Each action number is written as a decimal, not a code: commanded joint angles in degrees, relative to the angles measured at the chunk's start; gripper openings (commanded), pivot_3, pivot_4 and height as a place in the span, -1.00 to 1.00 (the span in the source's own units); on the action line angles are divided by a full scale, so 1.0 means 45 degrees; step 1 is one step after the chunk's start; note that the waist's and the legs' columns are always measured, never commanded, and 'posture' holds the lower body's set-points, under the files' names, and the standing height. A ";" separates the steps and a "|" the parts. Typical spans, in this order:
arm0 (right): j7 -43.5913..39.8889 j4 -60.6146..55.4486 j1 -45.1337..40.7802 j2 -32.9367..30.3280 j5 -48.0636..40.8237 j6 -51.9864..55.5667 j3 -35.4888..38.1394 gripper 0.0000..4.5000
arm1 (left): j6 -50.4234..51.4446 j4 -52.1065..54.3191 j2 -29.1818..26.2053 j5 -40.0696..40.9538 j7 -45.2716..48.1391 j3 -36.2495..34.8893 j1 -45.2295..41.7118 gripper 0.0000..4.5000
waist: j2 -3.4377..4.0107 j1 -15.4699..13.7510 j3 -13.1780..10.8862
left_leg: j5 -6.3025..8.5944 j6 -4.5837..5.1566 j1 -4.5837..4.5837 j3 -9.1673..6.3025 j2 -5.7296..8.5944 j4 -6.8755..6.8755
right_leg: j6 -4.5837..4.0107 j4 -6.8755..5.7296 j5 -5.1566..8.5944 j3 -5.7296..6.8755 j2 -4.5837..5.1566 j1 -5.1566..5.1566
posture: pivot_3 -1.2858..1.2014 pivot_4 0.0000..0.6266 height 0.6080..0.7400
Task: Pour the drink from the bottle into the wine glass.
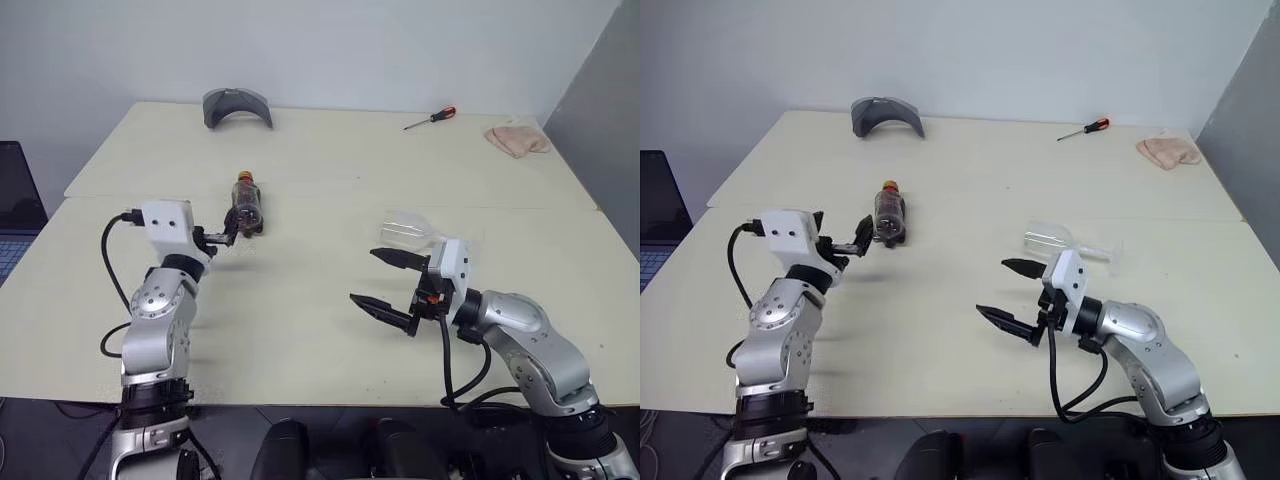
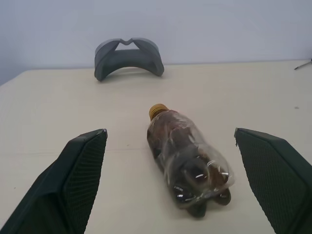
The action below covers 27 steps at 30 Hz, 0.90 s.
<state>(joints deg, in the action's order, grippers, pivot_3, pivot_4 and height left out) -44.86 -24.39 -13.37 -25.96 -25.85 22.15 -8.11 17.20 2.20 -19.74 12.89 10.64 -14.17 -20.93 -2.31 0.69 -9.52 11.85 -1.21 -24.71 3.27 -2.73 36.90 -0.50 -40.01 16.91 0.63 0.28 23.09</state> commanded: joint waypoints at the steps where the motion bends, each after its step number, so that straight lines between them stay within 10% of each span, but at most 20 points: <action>1: 0.0096 -0.0181 -0.0326 0.0094 -0.0098 0.0050 0.0075 1.00 | 0.0381 -0.0034 -0.0140 -0.0194 -0.0086 0.0247 -0.0742 0.99 | 0.0000 -0.0001 0.0000 | 0.0000 0.0000 0.0000 0.0000 0.0000 0.0000 | 0.0000 0.0000 0.0000 -0.0001 0.0000 0.0000 | 0.03 -0.52 1.00; 27: 0.0526 -0.0223 -0.0552 0.0308 -0.0084 0.0225 0.0099 1.00 | 0.3961 -0.2377 0.1045 -0.1036 -0.2992 0.0291 -0.3788 0.99 | -0.0003 -0.0060 -0.0002 | -0.0003 -0.0004 -0.0002 0.0002 0.0000 0.0007 | -0.0001 -0.0001 -0.0001 -0.0003 0.0000 0.0003 | 0.03 -0.52 1.00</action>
<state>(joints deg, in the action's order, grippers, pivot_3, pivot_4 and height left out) -42.44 -24.35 -15.03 -24.61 -25.85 23.12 -8.10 34.50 -10.69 -15.08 8.66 -1.72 -11.97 -36.94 -2.32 0.42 -9.53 11.83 -1.23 -24.73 3.28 -2.73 36.93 -0.51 -40.01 16.90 0.61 0.27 23.11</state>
